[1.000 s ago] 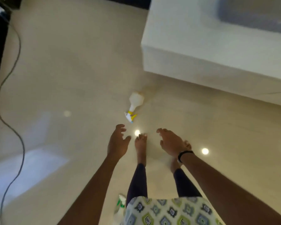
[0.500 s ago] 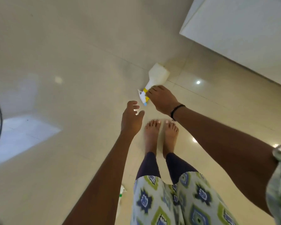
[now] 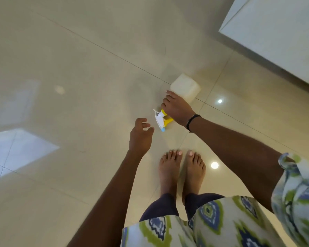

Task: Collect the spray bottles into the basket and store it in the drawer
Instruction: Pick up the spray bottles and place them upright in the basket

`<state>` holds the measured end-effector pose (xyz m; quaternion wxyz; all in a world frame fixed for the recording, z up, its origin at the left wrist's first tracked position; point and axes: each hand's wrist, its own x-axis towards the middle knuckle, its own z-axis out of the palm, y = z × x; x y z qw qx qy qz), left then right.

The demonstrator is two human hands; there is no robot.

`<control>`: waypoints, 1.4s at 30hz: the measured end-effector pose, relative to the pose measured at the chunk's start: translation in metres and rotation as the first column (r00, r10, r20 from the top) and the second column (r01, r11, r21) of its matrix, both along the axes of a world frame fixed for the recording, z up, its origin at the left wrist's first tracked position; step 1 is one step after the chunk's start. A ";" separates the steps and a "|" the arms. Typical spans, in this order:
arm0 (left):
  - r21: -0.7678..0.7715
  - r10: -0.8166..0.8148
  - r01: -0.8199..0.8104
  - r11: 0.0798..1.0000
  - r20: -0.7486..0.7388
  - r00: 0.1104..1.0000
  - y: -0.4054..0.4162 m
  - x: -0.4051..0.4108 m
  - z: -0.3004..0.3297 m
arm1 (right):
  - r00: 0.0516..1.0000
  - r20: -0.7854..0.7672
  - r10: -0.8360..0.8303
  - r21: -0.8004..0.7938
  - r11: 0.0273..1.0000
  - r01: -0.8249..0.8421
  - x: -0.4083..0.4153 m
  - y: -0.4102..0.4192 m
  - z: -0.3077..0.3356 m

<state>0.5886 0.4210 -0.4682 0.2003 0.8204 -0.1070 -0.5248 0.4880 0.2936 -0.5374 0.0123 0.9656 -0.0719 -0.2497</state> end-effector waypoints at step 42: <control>-0.738 -0.555 0.644 0.200 0.457 0.696 -0.402 -0.374 0.398 | -0.494 0.448 -0.745 0.885 0.293 0.362 -0.397 -0.261 0.484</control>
